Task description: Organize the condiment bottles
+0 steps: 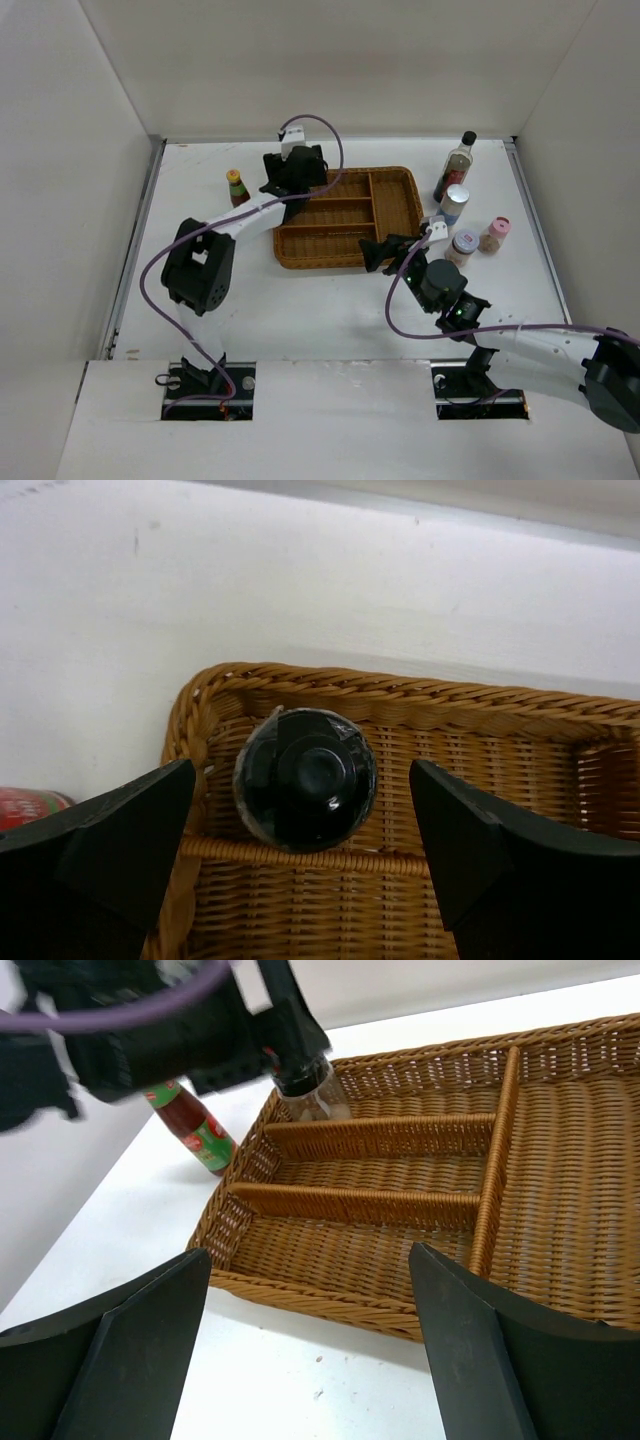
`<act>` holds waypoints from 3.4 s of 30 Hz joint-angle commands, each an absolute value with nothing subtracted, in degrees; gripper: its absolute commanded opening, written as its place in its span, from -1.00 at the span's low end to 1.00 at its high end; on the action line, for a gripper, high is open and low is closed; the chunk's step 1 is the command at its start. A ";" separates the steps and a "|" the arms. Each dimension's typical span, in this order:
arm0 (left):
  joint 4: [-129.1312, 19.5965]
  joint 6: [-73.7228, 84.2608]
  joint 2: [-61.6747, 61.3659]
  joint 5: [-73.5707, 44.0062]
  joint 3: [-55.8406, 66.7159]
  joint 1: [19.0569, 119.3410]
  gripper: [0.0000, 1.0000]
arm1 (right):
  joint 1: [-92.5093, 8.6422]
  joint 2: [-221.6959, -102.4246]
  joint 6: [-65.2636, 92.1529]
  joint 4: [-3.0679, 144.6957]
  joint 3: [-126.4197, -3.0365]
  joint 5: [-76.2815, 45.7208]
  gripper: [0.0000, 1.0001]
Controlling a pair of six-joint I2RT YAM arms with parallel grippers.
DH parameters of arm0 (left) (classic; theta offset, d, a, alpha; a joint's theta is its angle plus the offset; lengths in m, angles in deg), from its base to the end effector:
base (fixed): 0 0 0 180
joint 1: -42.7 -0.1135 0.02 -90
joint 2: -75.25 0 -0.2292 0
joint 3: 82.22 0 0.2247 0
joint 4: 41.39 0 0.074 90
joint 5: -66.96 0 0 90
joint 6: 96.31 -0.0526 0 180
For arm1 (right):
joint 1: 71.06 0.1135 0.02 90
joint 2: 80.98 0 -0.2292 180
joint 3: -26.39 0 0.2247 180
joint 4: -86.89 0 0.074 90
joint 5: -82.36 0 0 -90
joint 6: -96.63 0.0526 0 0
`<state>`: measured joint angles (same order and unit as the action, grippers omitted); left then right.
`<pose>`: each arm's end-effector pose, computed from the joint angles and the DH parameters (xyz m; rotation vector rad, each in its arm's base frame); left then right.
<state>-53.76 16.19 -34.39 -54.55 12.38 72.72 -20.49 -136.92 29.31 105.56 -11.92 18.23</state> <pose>0.3770 -0.1861 0.2163 -0.2054 1.9635 -0.0310 0.1620 0.1608 0.2375 -0.0217 1.5920 0.6561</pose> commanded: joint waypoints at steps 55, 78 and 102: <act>-62.06 20.32 -16.07 -56.79 4.64 56.45 -0.28 | -19.95 -140.13 28.60 108.85 -14.23 17.94 0.81; -64.25 8.46 -11.57 -61.80 32.21 70.24 -0.68 | -20.66 -138.46 29.31 108.85 -13.26 17.94 0.82; -61.62 7.75 -42.78 -55.30 60.36 83.52 -0.68 | -24.87 -120.71 32.82 106.65 -5.88 33.93 0.06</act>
<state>-71.29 7.58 -46.04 -56.19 54.87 83.23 -24.38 -121.80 32.06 106.17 -6.70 30.77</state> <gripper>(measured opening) 0.363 0.509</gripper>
